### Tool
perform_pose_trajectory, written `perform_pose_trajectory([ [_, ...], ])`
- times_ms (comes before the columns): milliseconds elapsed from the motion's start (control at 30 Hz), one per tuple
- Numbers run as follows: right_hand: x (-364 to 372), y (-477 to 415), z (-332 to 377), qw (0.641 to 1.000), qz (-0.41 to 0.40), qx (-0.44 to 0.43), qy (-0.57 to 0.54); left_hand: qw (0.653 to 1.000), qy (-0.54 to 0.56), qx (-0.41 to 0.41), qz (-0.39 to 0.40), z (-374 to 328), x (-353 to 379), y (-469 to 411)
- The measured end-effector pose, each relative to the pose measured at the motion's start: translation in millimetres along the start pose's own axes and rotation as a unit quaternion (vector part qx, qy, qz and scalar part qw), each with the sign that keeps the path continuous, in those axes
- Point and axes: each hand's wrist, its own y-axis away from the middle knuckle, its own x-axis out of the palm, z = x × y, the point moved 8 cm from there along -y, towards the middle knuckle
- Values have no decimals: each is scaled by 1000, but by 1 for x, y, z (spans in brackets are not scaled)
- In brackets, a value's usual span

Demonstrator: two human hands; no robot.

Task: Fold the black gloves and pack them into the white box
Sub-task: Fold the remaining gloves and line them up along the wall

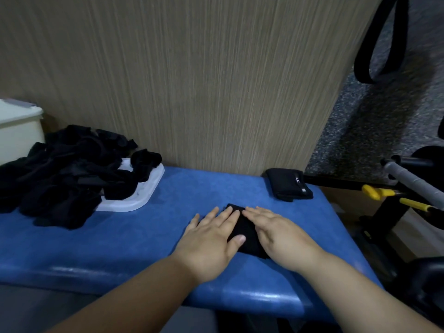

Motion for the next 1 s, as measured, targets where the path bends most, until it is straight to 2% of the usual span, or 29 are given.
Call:
perform_pose_trajectory([
  [233, -12, 2, -1, 999, -17, 35, 9, 999, -5, -36, 3, 19, -2, -1],
  [367, -25, 9, -8, 993, -34, 112, -7, 992, 11, -113, -63, 44, -15, 2],
  [500, -22, 12, -10, 984, -62, 152, -67, 977, -2, -153, -150, 51, -36, 8],
  [633, -15, 12, -7, 977, -65, 153, -135, 972, 127, -169, -101, 46, -32, 7],
  [767, -10, 9, -1, 974, -43, 130, -182, 959, 200, -185, -82, 48, -32, 6],
  [1000, -3, -3, 7, 983, -21, 61, -174, 869, 428, -226, -104, 63, -25, -1],
])
